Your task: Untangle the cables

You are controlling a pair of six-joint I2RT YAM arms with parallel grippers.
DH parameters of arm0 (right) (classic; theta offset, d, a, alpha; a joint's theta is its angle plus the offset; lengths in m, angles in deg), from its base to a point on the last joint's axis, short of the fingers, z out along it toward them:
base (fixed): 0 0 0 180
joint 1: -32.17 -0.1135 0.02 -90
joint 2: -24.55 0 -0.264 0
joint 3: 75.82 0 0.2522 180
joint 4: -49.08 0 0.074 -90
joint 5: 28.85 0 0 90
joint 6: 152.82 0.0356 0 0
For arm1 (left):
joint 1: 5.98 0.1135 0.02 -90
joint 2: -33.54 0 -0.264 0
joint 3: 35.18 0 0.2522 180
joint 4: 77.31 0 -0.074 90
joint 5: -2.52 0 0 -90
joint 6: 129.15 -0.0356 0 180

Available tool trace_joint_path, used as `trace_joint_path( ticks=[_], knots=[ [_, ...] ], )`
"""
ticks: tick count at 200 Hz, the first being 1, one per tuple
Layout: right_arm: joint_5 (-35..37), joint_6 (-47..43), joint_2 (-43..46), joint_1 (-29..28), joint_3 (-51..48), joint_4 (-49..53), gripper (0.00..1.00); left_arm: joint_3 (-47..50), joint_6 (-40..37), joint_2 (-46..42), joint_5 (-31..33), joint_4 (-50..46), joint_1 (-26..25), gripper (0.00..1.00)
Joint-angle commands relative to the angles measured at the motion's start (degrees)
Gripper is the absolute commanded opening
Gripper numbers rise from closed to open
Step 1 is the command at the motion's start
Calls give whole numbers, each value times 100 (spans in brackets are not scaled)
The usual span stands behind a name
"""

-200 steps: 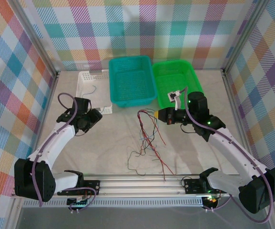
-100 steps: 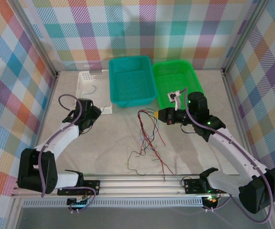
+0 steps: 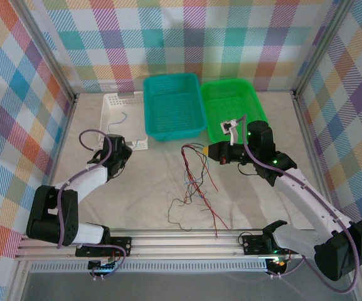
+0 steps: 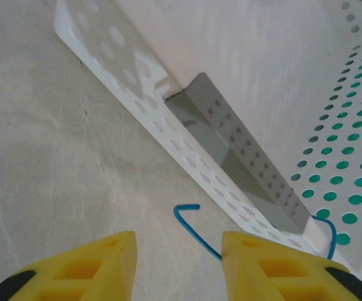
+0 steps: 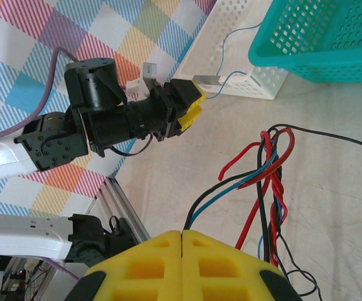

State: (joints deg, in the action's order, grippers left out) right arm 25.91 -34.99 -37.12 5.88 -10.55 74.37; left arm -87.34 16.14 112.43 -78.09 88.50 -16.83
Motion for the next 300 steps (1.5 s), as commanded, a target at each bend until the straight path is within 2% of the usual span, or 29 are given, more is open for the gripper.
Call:
trace_joint_path(
  ticks=[1,62,104,123,172,196,280,300],
  knots=[
    [-162,-163,-12,-26,-27,-282,0,97,96,3,210,486,-50,40],
    [-125,-252,-32,-31,-18,-231,0,-82,133,436,379,762,-50,38],
    [-121,-282,-1,-22,9,-203,0,-280,183,518,345,713,-50,14],
    [-99,-305,32,-26,17,-185,0,-369,201,361,338,569,-49,0],
    [-137,-314,38,-26,44,-176,0,-1063,35,-144,482,-164,-18,0],
    [-180,-327,67,-27,53,-184,0,-1619,-149,-30,611,-544,144,0],
    [-456,-409,286,-35,149,-94,0,-3832,-592,1974,1033,-1713,395,0],
    [-469,-436,337,-35,165,-47,0,-4021,-609,2255,1268,-1909,433,0]
  ],
)
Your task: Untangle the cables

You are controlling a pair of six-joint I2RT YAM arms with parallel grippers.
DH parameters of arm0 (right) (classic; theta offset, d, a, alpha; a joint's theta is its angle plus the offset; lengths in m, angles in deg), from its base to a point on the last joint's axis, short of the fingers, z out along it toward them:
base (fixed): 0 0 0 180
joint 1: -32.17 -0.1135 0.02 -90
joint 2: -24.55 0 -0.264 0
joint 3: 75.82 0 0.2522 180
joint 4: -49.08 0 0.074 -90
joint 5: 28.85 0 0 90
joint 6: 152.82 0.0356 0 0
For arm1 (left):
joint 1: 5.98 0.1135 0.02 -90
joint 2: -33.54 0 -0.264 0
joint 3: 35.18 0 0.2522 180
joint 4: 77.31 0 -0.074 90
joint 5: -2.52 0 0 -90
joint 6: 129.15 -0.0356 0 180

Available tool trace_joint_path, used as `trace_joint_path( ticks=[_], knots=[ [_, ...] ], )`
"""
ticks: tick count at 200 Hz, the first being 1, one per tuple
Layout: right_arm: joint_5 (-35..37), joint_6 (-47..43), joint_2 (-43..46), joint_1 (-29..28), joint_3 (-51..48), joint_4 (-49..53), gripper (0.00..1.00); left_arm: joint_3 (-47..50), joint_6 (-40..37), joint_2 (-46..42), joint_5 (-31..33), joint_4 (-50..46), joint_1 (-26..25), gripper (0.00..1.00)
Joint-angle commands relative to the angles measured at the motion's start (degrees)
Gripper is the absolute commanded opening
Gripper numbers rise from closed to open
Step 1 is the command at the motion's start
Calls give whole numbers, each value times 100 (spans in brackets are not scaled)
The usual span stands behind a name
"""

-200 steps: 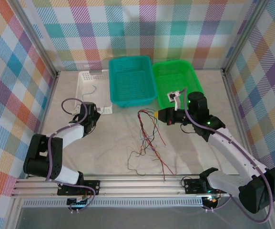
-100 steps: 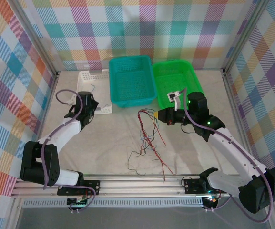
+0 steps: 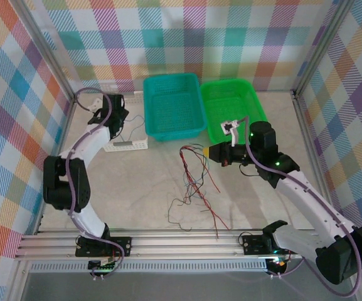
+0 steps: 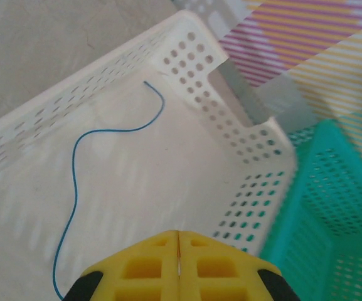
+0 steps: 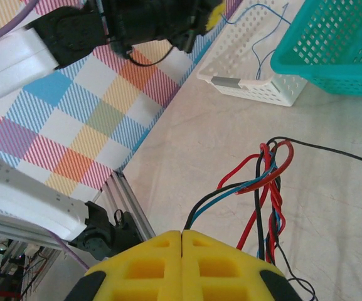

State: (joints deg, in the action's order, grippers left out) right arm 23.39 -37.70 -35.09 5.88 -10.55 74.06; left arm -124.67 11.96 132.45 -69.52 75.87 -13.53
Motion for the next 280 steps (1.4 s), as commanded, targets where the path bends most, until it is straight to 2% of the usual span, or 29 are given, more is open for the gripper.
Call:
trace_joint_path(
  ticks=[1,52,62,82,94,127,154,184,221,249,280],
  knots=[
    [-221,-165,131,-35,166,-7,0,-295,-195,261,411,-650,112,0],
    [-256,-192,218,-43,210,123,0,-755,-410,796,768,-1130,232,0],
    [-258,-189,235,-44,217,123,0,-836,-500,843,746,-1187,213,11],
    [-275,-159,242,-44,244,87,0,-854,-580,768,422,-1056,219,42],
    [-356,-124,227,-44,270,20,0,-939,-617,703,230,-1071,219,54],
    [-454,-52,137,-44,431,-54,0,-1186,-710,291,-222,-1359,216,71],
    [-715,-44,-46,-44,565,-156,0,-870,-647,-380,-1095,-1388,206,73],
    [-1242,19,-279,-44,789,-338,0,135,-493,-1398,-2213,-841,-22,73],
    [-1775,52,-486,-43,1079,-438,0,1157,-634,-2412,-2964,-340,-938,73],
    [-1910,72,-548,-44,1183,-468,0,1980,-699,-2957,-3378,563,-1845,72],
    [-2044,211,-634,-44,1224,-598,0,2972,-521,-3566,-3512,1646,-2385,73]
  ],
)
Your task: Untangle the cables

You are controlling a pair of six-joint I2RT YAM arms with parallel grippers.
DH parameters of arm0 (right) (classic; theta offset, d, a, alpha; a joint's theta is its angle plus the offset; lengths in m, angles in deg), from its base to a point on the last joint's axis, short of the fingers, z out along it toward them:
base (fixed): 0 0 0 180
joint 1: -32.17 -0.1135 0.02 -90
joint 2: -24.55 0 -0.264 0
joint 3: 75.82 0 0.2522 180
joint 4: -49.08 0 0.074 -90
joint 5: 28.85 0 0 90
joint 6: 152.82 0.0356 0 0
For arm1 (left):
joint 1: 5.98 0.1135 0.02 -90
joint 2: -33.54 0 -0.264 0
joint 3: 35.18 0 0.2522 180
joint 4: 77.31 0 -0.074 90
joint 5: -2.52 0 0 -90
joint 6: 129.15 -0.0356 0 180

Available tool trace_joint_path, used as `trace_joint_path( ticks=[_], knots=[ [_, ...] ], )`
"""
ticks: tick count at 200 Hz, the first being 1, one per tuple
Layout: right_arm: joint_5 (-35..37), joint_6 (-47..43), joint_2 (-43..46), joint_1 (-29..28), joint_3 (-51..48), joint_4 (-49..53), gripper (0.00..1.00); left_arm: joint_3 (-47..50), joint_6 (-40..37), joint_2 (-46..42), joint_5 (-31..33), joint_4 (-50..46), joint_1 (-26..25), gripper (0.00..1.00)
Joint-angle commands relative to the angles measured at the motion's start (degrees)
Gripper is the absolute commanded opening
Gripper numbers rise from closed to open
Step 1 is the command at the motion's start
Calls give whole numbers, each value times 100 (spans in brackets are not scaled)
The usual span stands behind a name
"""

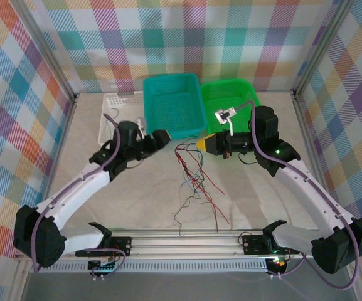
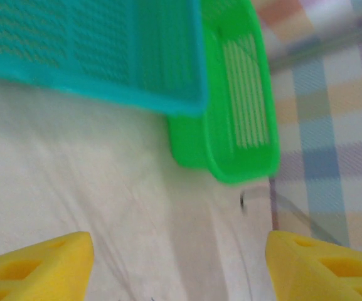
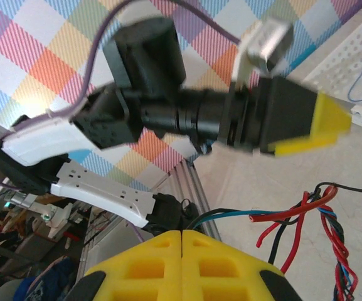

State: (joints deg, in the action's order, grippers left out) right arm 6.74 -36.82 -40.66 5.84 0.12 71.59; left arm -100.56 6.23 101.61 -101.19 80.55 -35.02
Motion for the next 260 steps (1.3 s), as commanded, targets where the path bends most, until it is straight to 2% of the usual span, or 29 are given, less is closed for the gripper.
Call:
trace_joint_path(
  ticks=[1,35,79,115,156,174,224,260],
  knots=[
    [-395,142,-72,-39,151,-375,0,589,59,-489,-357,1219,-253,73],
    [-431,263,-101,-39,128,-481,0,1232,252,-629,-743,2334,-728,72],
    [-462,370,-73,-39,103,-551,0,1519,50,-625,-548,2613,-1185,71],
    [-134,219,-28,-44,170,-272,0,1539,-235,-662,-395,2704,-1586,69],
    [549,-23,-57,-39,407,268,0,1743,-521,-1018,-496,2664,-1740,69],
    [613,-26,-46,-39,493,314,0,1916,-636,-1226,-493,2500,-1748,69],
    [626,-48,-103,-37,647,386,0,2010,-939,-1047,-745,2383,-1831,70],
    [173,66,-191,-39,692,280,0,1877,-1131,-694,-514,2261,-1880,72]
  ],
)
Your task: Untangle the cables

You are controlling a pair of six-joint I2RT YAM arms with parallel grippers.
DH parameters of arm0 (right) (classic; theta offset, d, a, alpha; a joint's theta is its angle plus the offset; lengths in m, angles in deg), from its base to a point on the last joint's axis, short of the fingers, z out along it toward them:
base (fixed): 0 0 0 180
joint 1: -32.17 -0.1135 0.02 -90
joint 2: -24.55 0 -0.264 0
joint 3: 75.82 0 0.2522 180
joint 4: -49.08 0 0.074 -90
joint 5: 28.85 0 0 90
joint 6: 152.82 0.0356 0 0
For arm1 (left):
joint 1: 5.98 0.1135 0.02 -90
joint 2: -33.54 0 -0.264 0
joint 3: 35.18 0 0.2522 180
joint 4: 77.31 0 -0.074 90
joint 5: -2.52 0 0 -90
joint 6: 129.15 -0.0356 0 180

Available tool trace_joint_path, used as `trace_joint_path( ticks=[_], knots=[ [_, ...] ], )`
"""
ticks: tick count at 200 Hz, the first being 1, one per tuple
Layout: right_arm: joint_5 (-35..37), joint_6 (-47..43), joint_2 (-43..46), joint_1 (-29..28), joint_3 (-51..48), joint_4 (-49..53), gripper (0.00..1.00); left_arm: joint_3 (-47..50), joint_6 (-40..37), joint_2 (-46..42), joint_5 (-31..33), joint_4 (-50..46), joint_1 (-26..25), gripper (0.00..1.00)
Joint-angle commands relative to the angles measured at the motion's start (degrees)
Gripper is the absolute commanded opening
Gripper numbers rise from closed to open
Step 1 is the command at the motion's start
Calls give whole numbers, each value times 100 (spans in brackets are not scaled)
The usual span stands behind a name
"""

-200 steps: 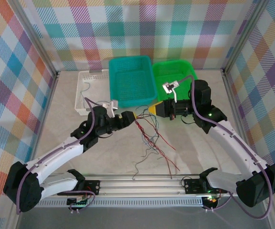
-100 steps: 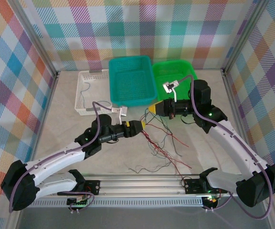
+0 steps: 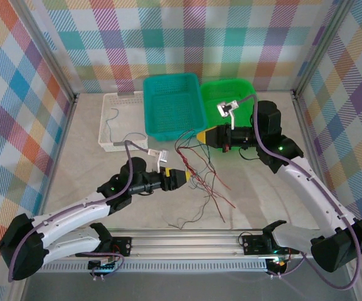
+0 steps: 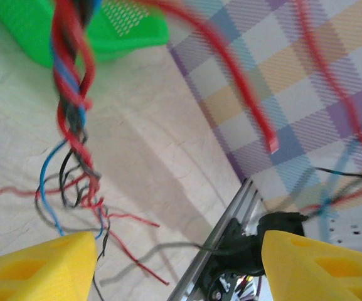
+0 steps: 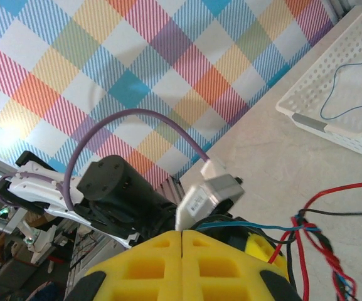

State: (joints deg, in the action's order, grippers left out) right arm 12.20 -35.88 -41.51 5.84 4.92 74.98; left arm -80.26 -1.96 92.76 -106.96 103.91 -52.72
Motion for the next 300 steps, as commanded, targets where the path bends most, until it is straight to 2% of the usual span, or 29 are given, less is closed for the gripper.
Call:
trace_joint_path(
  ticks=[1,37,85,100,120,151,168,192,196,203,207,213,230,251,273,291,300],
  knots=[
    [-376,-21,-103,-39,206,-61,0,-155,-315,198,79,-75,-108,72],
    [-603,35,-22,-39,105,-163,0,-379,-527,481,740,-263,-127,77],
    [-835,79,28,-57,62,-220,0,-757,-482,1100,1010,197,-166,76],
    [-843,101,54,-57,41,-217,0,-916,-485,1295,934,249,-183,66],
    [-581,39,158,-57,34,-82,0,-999,-477,1406,893,192,-187,34],
    [460,-187,207,-40,88,566,0,-897,-450,1190,868,17,-198,1],
    [1134,-79,148,85,46,823,0,-818,-394,956,903,-179,-198,0],
    [1690,336,26,603,-159,1016,0,-852,-150,669,1212,-806,-195,0],
    [1660,355,4,696,-204,1007,6,-890,-70,652,1259,-935,-193,0],
    [1618,321,-25,820,-275,1010,20,-976,49,662,1280,-1196,-171,0],
    [1655,274,-34,865,-309,1060,32,-1037,126,688,1281,-1367,-162,0],
    [1739,154,-59,874,-338,1157,43,-1140,263,735,1320,-1647,-131,0],
    [1427,19,-13,875,-537,1006,56,-1441,722,956,1357,-2394,24,0],
    [780,7,340,846,-948,418,65,-1565,1137,1088,1398,-2710,157,0],
    [769,-244,892,664,-1346,119,71,-1892,1259,1231,1539,-2955,187,0],
    [736,-440,1003,424,-1486,102,71,-2233,1324,1410,1414,-3004,211,0],
    [1001,-506,1043,305,-1506,209,70,-2487,1320,1537,1362,-3241,225,0]
  ],
)
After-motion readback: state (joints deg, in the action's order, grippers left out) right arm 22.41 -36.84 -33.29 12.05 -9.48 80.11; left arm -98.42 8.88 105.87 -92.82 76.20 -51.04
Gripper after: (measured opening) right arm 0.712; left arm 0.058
